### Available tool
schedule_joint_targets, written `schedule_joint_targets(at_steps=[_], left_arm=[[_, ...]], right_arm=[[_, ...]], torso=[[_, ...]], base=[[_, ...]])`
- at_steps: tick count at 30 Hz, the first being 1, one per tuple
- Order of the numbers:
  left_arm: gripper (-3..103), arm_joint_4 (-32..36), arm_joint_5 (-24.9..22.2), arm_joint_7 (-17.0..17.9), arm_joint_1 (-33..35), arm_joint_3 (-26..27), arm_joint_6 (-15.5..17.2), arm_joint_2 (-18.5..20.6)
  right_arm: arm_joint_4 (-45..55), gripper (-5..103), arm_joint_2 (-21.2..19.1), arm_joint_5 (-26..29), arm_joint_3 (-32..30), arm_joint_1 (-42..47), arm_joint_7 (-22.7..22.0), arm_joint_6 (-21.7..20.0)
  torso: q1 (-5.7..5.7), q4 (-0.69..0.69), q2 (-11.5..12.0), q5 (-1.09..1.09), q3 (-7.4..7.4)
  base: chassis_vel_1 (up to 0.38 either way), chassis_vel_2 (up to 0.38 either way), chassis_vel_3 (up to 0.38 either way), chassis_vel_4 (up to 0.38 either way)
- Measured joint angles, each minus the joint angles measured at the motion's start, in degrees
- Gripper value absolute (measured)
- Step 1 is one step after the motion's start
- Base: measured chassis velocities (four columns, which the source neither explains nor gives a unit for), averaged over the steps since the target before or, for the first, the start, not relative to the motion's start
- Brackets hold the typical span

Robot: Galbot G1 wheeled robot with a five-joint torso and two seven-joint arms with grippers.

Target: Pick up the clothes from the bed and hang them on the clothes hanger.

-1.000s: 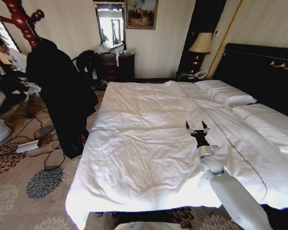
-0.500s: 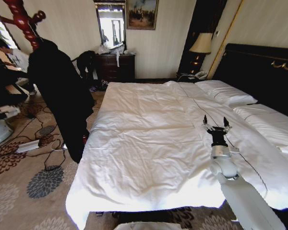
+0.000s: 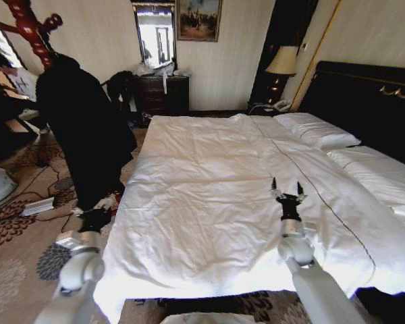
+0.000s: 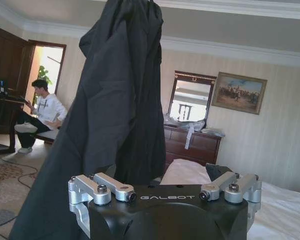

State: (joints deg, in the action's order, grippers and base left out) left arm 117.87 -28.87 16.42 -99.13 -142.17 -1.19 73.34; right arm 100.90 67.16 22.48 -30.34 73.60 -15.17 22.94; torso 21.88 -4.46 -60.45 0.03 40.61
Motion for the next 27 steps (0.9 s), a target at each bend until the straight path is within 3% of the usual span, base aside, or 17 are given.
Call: schedule_joint_targets(at_steps=[6, 9, 18, 27], left_arm=[[100, -1.64, 1.90, -1.24, 0.46, -1.56, -0.07, 0.08], [100, -2.16, 4.69, -3.53, 1.90, -3.88, -1.45, 3.21], [100, -0.76, 8.93, -7.08, 7.26, -3.72, -3.09, 7.15], [100, 5.41, 7.91, -11.72, 11.23, -3.62, -6.67, 7.84]], right_arm=[[0.01, 100, 1.67, -0.60, -0.28, 1.58, -0.24, 0.73], [2.22, 100, 3.61, -3.13, 0.76, 4.05, -0.51, -0.08], [6.69, 100, 3.98, -10.46, 0.56, 7.55, -3.42, -2.88], [14.19, 100, 2.31, -7.90, -1.22, 10.76, -6.55, -7.76]], torso=[[0.00, 0.00, 0.00, -0.02, 0.00], [0.00, 0.00, 0.00, -0.03, 0.00], [-0.01, 0.00, 0.00, -0.03, 0.00], [-0.01, -0.01, -0.01, -0.02, -0.01]], base=[[0.000, 0.000, 0.000, 0.000], [0.000, 0.000, 0.000, 0.000], [0.000, 0.000, 0.000, 0.000], [0.000, 0.000, 0.000, 0.000]])
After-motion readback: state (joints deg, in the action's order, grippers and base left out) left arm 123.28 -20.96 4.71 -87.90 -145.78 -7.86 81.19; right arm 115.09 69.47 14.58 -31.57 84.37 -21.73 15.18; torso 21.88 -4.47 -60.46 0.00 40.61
